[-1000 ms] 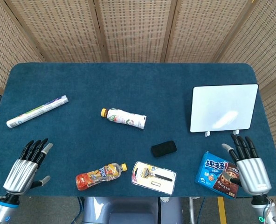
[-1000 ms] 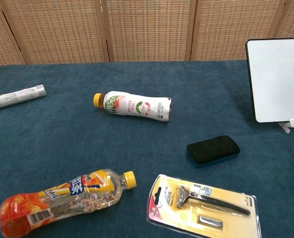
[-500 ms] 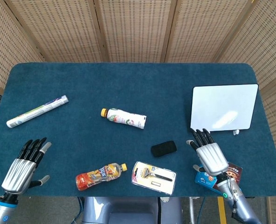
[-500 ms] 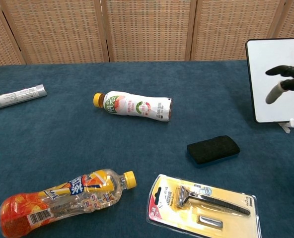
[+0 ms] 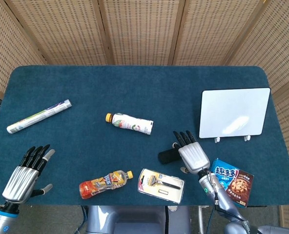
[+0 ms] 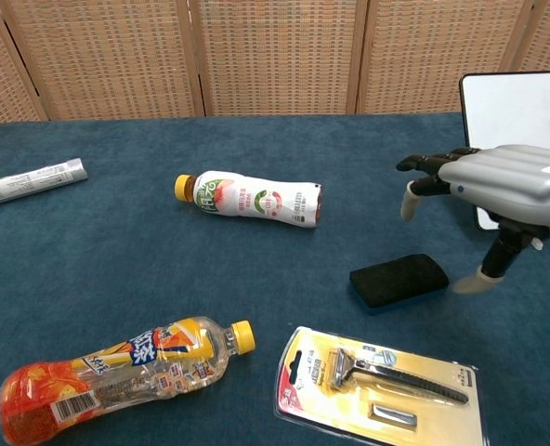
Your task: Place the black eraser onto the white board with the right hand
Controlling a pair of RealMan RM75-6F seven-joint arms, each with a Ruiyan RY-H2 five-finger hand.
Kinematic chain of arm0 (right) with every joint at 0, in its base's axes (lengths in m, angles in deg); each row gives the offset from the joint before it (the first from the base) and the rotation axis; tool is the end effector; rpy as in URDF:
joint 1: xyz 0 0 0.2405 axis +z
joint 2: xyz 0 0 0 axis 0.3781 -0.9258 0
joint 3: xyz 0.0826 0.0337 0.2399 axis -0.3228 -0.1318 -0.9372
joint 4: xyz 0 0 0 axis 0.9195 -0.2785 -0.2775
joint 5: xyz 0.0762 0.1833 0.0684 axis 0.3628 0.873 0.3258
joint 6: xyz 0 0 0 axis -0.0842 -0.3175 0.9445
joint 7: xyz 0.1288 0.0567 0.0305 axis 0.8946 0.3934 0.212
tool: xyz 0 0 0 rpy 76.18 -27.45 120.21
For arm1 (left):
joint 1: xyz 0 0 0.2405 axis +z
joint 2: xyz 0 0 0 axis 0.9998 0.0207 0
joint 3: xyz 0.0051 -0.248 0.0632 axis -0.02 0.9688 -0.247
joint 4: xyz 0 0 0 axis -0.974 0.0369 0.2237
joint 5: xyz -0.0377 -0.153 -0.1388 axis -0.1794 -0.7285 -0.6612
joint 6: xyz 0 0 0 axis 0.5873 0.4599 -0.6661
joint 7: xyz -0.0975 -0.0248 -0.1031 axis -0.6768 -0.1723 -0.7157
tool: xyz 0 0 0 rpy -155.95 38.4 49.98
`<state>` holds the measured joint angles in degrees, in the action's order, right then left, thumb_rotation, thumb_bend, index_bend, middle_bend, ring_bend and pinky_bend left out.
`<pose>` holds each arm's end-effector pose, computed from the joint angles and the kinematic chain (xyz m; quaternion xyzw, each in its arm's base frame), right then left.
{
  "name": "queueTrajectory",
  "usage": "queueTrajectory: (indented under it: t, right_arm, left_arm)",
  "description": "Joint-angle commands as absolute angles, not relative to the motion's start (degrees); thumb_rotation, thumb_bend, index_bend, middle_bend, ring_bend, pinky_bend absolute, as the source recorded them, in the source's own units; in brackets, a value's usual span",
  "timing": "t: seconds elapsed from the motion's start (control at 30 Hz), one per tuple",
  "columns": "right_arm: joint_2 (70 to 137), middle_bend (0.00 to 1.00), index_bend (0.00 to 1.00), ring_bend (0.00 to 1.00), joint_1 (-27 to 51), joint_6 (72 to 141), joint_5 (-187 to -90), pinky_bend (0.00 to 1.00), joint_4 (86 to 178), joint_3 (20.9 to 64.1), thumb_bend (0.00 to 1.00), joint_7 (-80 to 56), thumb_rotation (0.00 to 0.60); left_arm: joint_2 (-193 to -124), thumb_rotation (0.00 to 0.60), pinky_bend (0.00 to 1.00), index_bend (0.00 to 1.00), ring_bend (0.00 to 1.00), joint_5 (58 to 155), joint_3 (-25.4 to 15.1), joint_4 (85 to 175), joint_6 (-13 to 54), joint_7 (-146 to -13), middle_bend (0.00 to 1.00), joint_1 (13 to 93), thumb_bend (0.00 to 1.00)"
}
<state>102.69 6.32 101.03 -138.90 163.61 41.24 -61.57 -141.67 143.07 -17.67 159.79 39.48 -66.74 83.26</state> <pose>-0.1516 -0.2707 0.0122 0.7769 -0.3181 0.2960 0.4556 -0.2511 0.1500 0.1098 -0.6891 -0.3587 -0.3849 0.4983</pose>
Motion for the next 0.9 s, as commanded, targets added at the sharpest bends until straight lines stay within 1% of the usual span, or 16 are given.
queueTrajectory:
  t: [0.03, 0.33, 0.9]
  right_arm:
    - [104.63, 0.00, 0.29, 0.00, 7.78, 101.00, -136.45, 0.00, 162.43, 41.44, 0.00, -63.23, 0.600]
    - [107.55, 0.00, 0.30, 0.00, 11.52, 100.82, -129.86, 0.00, 161.14, 41.66, 0.00, -65.98, 0.600]
    - [110.62, 0.00, 0.31, 0.00, 17.38, 102.61, -123.95, 0.00, 158.79, 42.52, 0.00, -68.70, 0.600]
  left_arm:
    - [-141.72, 0.600, 0.00, 0.00, 0.00, 142.98, -17.72, 159.74, 39.23, -66.69, 0.00, 83.20, 0.13]
    - [-141.85, 0.600, 0.00, 0.00, 0.00, 142.75, -17.73, 159.63, 38.93, -66.50, 0.00, 83.13, 0.13]
    - [-141.84, 0.600, 0.00, 0.00, 0.00, 142.74, -17.79, 159.58, 38.98, -66.41, 0.00, 83.18, 0.13]
